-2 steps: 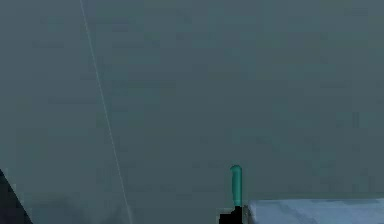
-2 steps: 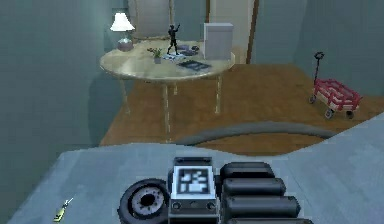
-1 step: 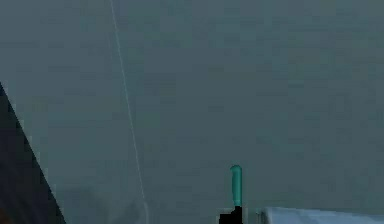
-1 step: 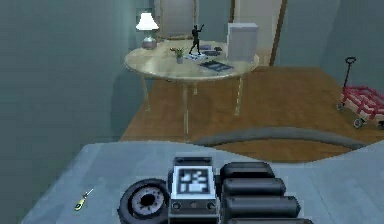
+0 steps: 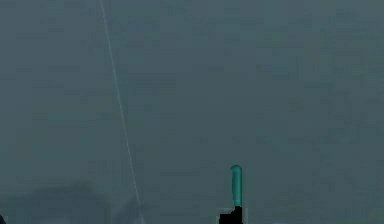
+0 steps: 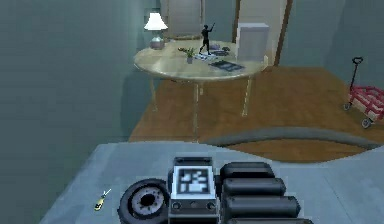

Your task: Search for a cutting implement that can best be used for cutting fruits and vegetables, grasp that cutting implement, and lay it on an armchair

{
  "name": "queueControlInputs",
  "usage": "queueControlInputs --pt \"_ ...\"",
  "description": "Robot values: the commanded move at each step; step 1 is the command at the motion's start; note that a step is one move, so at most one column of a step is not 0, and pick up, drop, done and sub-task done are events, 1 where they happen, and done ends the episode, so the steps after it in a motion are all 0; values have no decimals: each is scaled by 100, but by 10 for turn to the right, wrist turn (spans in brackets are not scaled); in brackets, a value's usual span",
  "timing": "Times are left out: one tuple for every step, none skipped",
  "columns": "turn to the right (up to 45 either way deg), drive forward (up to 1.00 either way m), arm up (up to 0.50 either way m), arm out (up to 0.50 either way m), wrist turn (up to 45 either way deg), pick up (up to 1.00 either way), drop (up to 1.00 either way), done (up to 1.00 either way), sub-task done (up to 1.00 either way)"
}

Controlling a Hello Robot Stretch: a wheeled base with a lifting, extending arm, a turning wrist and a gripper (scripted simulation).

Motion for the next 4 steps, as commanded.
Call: queueControlInputs --pt "90 0 0 0 0 0 0 0 0" --pt "0 0 0 38 0 0 0 0 0" --pt "0 0 0 0 450 0 0 0 0" --pt "0 0 0 0 450 0 0 0 0"
